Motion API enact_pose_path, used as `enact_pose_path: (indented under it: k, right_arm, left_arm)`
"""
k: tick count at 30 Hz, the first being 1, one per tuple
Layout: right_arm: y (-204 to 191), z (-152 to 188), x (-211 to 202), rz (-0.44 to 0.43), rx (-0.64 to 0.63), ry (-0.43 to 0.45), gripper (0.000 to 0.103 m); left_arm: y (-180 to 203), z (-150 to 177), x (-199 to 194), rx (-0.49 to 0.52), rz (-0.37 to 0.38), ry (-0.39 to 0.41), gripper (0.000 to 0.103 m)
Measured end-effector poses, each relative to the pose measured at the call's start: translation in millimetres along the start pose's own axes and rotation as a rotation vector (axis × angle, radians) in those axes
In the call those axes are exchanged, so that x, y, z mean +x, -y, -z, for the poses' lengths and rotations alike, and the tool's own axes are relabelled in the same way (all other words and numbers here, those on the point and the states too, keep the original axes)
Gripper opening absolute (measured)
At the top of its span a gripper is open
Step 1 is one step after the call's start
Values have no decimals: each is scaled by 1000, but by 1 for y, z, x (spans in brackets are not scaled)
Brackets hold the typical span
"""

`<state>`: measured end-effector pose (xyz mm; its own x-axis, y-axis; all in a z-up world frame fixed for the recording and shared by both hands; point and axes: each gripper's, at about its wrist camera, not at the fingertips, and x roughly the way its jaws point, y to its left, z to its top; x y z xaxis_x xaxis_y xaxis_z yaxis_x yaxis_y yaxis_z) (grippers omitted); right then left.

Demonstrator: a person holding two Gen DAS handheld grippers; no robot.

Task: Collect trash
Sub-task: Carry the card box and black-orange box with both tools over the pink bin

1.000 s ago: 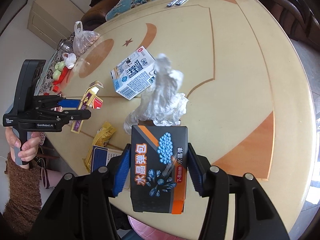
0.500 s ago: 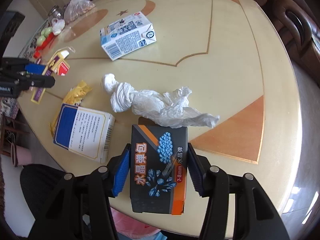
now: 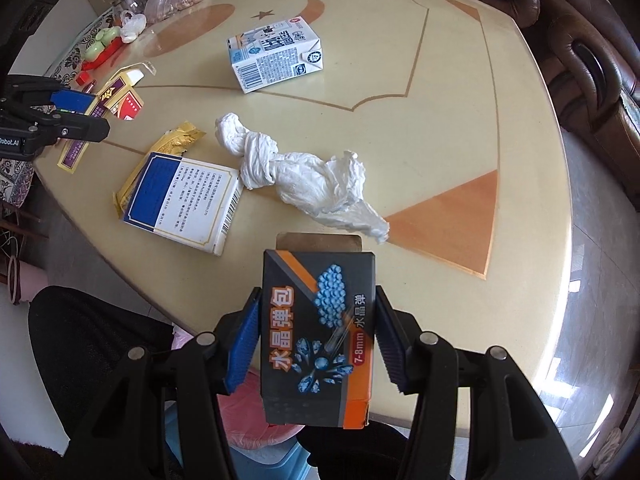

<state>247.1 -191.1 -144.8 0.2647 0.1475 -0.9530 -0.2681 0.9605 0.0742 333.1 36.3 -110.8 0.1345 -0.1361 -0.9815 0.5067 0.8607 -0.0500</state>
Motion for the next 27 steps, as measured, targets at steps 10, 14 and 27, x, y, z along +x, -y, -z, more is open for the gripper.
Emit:
enact_pose_path:
  k: [10,14,27]
  right_arm:
    - [-21,15,-61,9,-29,111,52]
    - [-30,28,-87,-2,-49,150,52]
    - [-78,93,-114,-63,-106,194,52]
  left_arm:
    - [38,30,-40,45,-49,53,60]
    - [56,50,-53,50,-62,68,60]
    - [102,123,-71,55,-29,104,60]
